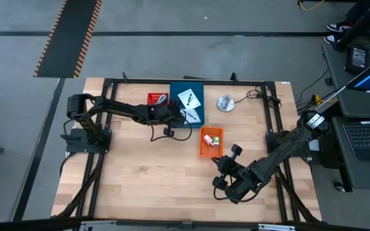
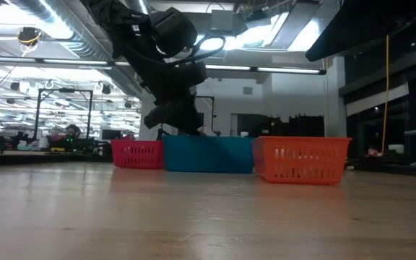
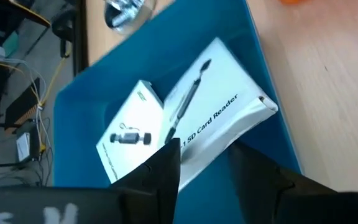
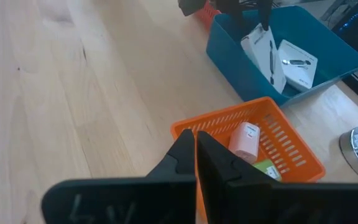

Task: Pick and place items into bin
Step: Put the card reader box into the blue bin, then return to Home Position

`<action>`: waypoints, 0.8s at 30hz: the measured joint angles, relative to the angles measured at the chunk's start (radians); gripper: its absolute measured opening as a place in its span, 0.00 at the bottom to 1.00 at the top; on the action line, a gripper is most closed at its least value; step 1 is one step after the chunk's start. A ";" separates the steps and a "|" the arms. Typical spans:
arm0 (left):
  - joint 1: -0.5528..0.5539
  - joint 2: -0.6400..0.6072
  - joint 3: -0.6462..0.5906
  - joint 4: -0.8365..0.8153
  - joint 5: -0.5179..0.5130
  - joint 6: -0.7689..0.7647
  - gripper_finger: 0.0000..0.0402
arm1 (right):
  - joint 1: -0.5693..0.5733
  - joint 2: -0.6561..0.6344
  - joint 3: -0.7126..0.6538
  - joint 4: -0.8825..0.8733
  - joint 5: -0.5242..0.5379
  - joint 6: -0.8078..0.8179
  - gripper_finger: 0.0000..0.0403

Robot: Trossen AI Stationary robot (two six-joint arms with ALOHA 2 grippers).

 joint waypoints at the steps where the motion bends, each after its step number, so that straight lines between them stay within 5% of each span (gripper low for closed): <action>1: 0.000 0.000 0.000 -0.010 0.000 -0.001 0.32 | 0.000 0.000 0.000 0.000 0.000 0.000 0.00; 15: -0.091 -0.183 0.000 -0.203 -0.008 -0.098 0.27 | -0.032 0.000 0.000 0.006 0.000 -0.002 0.00; 24: -0.149 -0.428 0.000 -0.279 0.065 -0.167 0.04 | -0.098 -0.121 0.011 -0.009 -0.139 -0.138 0.00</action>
